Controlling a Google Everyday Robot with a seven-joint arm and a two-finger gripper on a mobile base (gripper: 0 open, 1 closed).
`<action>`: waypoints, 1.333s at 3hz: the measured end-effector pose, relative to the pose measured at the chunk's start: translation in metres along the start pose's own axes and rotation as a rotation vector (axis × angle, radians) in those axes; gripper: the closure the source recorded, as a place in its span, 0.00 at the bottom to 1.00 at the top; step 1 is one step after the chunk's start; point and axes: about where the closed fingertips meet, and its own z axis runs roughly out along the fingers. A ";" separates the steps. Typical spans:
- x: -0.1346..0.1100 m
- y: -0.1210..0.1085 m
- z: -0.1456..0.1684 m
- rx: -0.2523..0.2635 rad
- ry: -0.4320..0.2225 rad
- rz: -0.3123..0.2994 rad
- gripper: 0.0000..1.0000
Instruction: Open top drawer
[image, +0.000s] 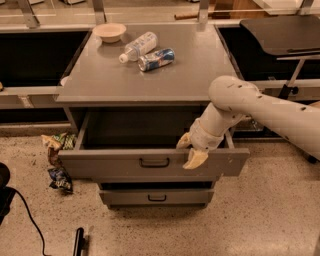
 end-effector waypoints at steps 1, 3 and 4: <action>-0.001 0.018 -0.012 -0.007 -0.012 0.018 0.89; -0.004 0.039 -0.020 -0.022 -0.045 0.035 1.00; -0.006 0.058 -0.022 -0.025 -0.097 0.052 1.00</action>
Offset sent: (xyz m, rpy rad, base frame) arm -0.0435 -0.0241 0.0418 0.0400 0.0230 -0.0241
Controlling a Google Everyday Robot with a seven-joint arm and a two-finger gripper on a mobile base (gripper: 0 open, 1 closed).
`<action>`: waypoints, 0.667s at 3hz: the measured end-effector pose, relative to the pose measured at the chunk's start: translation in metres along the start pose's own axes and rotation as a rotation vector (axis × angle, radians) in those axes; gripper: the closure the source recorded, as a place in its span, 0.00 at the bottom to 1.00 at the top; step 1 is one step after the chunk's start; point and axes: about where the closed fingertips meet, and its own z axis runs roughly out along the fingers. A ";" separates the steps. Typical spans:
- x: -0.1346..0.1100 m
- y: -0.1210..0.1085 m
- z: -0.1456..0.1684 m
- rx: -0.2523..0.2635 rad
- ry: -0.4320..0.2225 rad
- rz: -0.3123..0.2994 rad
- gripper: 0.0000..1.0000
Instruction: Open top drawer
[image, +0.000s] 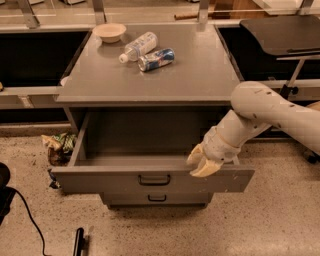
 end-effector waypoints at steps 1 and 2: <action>-0.001 0.021 0.002 0.003 -0.048 0.022 1.00; -0.002 0.038 0.005 0.001 -0.083 0.044 1.00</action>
Offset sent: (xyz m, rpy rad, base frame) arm -0.0579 -0.0078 -0.0025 0.1128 0.0558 -0.0685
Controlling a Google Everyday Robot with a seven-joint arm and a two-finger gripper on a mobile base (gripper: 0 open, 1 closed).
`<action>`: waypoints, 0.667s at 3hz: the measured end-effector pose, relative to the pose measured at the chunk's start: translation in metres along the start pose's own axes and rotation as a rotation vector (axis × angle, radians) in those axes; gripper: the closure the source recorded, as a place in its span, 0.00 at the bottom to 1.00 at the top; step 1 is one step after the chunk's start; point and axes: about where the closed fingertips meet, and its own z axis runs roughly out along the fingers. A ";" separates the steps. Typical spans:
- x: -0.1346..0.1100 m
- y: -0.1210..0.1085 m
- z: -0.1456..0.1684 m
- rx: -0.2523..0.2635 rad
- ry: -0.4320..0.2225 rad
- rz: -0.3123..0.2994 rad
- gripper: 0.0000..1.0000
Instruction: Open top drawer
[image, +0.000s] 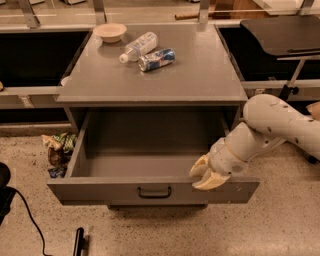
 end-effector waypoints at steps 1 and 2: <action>0.000 0.001 0.000 0.000 -0.001 0.002 0.81; 0.000 0.001 0.000 0.000 -0.001 0.002 0.58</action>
Offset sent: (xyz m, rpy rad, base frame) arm -0.0005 -0.0004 -0.0002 0.0004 0.0012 -0.0011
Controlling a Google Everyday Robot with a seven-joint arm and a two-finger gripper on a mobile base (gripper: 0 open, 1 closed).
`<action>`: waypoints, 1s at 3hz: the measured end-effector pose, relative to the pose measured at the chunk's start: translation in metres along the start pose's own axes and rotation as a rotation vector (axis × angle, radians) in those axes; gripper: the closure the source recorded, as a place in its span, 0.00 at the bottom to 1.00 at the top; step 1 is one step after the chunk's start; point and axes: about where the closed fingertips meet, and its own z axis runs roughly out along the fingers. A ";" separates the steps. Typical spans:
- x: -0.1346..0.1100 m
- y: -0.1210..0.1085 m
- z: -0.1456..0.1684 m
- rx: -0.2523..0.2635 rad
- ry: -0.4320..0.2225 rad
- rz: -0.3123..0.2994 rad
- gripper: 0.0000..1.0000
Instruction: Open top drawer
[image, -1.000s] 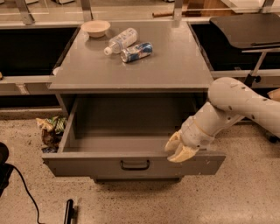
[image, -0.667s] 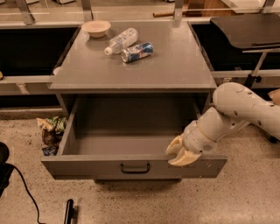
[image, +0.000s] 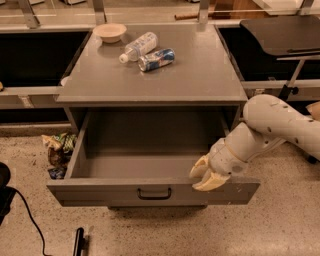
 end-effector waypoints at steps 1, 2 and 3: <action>0.000 0.000 0.000 0.000 0.000 0.000 0.35; -0.002 -0.007 -0.010 -0.002 0.006 -0.022 0.11; -0.013 -0.016 -0.039 0.025 0.061 -0.061 0.00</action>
Offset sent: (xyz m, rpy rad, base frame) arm 0.0192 -0.0083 0.0219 -0.0069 -0.0292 0.0412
